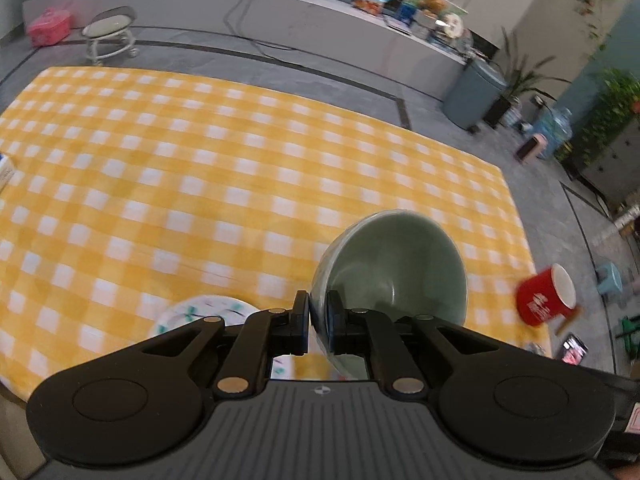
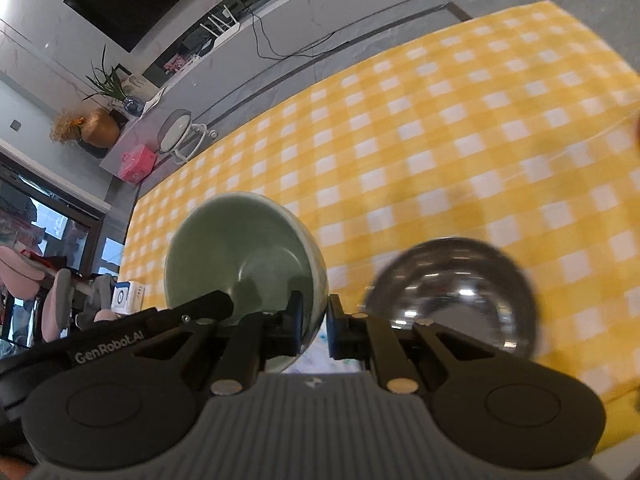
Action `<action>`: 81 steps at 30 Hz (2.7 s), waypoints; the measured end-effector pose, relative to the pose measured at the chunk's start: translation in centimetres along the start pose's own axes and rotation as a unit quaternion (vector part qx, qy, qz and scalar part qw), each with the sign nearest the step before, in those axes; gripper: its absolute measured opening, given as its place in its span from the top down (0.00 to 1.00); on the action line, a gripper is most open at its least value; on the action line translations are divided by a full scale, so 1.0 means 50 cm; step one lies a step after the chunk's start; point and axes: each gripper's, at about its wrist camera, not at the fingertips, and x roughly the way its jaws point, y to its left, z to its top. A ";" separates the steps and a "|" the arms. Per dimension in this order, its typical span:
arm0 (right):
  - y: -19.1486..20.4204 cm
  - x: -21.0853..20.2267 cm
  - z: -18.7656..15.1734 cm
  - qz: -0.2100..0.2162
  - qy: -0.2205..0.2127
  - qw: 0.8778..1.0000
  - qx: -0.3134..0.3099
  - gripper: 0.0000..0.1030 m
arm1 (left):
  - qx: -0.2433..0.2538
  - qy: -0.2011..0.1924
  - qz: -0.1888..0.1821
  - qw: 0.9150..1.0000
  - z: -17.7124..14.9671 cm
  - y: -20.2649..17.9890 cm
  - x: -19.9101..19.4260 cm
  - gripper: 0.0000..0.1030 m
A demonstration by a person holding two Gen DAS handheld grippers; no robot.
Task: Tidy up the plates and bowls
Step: 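Carry the green bowl with both grippers and lower it into the orange bowl, then open both grippers to release the green bowl inside the orange bowl, then close both grippers on the rim of the nested bowl stack and lift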
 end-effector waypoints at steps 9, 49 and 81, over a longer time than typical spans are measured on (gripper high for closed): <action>-0.109 -0.064 -0.003 -0.036 0.004 0.999 -0.004 0.91 | 0.008 0.063 -0.017 0.998 -0.045 -0.072 0.079 0.92; -0.155 0.018 -0.029 -0.107 0.006 0.992 -0.070 0.82 | 0.081 0.129 0.076 0.985 -0.067 -0.125 0.180 0.89; -0.208 0.014 -0.032 -0.071 -0.125 0.985 -0.094 0.20 | 0.060 -0.044 0.010 0.997 -0.101 -0.037 0.106 0.30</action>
